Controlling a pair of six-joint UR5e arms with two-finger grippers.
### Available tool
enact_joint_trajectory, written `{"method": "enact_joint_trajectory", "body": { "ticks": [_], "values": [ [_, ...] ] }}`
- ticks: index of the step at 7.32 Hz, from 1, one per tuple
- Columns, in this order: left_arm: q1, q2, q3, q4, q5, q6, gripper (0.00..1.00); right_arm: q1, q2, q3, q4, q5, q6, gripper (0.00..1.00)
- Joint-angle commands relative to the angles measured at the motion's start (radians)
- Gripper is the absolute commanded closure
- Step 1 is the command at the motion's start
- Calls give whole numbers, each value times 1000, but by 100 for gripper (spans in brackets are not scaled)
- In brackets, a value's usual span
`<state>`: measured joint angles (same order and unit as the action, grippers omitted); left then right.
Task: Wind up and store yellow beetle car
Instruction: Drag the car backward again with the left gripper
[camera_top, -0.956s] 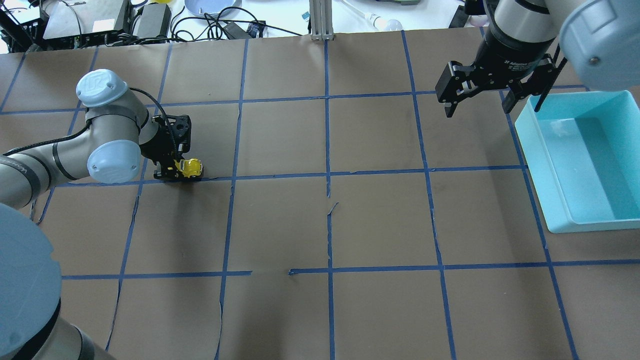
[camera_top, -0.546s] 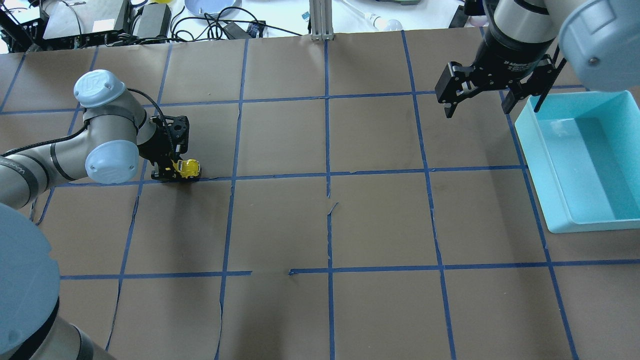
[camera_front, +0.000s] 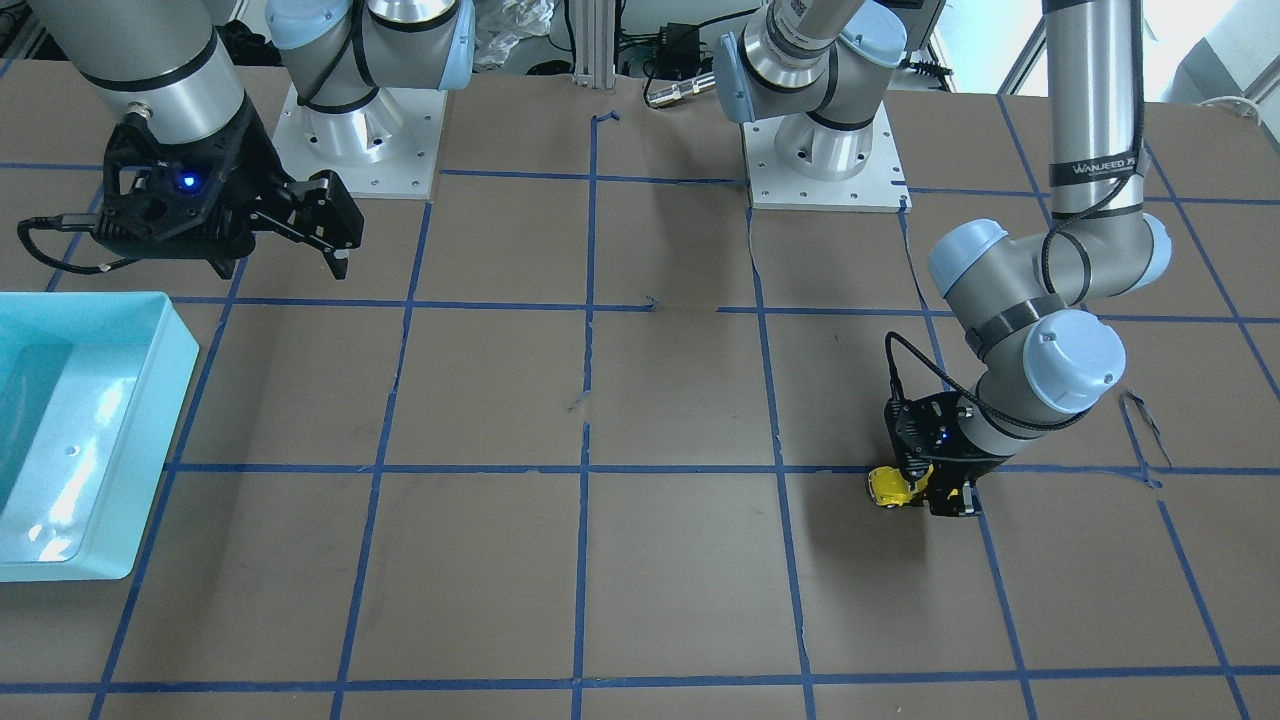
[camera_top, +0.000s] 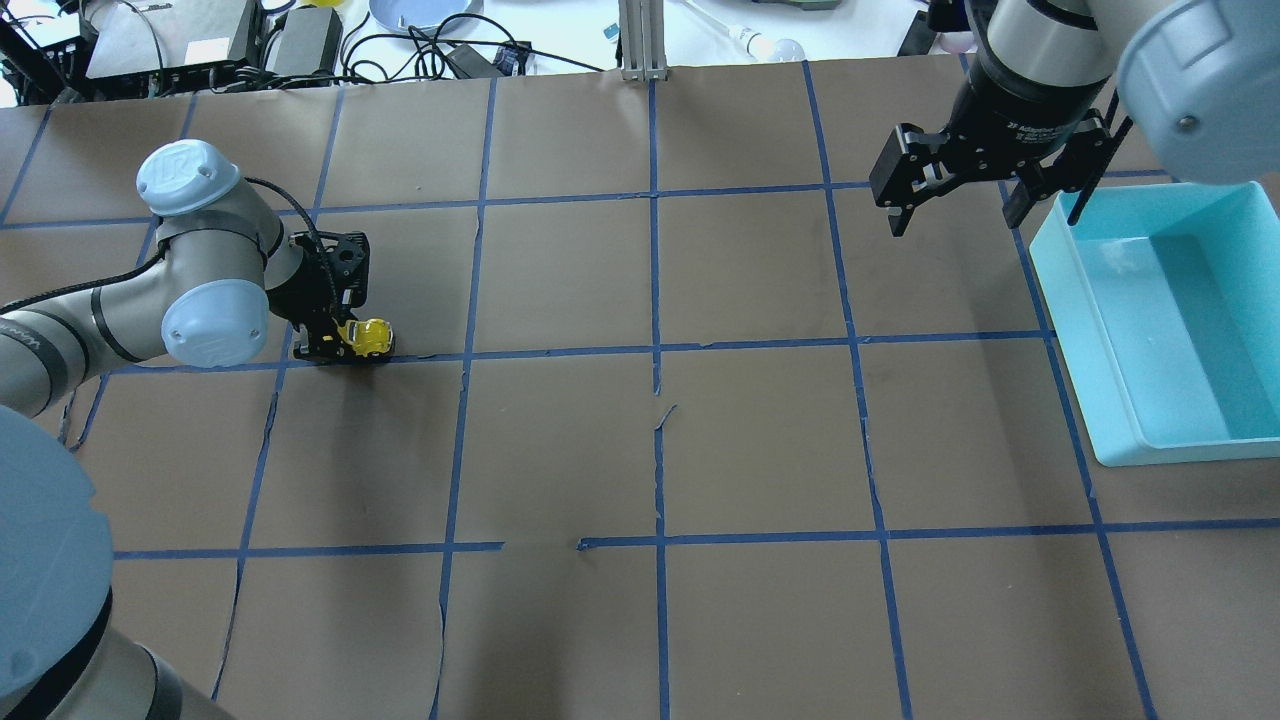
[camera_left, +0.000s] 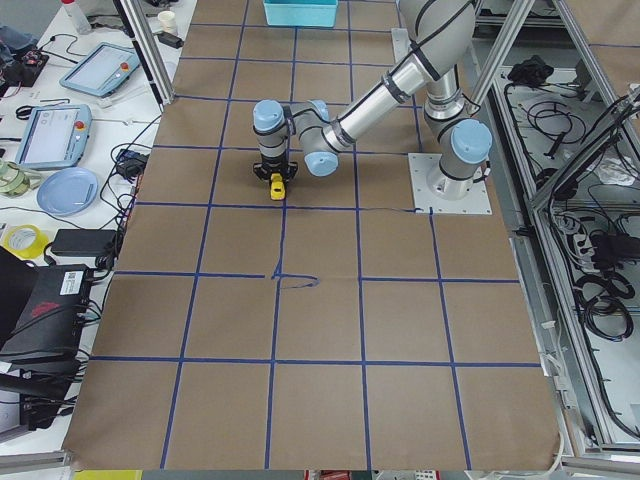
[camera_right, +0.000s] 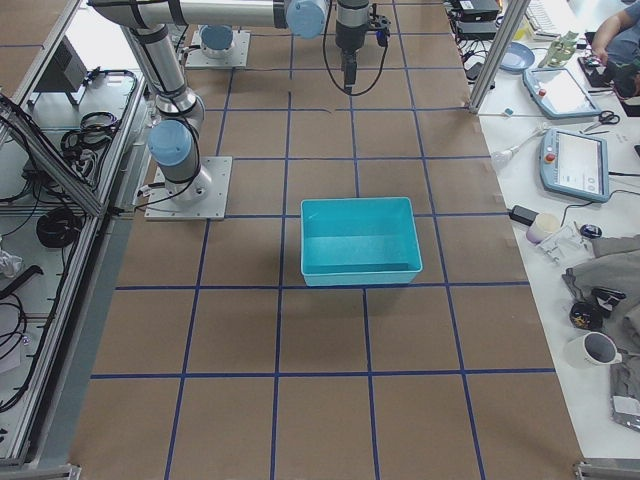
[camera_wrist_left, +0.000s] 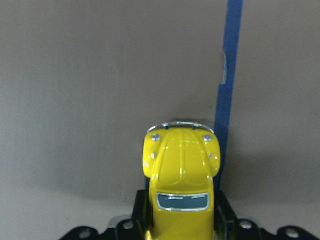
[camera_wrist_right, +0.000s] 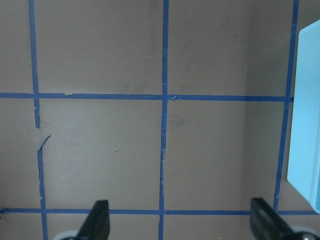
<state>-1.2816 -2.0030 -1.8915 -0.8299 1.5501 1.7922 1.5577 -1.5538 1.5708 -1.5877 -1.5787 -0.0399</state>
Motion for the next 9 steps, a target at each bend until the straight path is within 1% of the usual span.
{"method": "enact_joint_trajectory", "body": {
  "ticks": [1,7,9],
  "values": [
    [30,1,-1,0,-1,12,73,-1,0,0,0,0,0,0],
    [105,3,-12,2,-7,95,72,1,-2,0,2,0,0,0],
    [110,3,-12,3,-7,110,72,1,0,2,0,0,0,0]
  ]
}}
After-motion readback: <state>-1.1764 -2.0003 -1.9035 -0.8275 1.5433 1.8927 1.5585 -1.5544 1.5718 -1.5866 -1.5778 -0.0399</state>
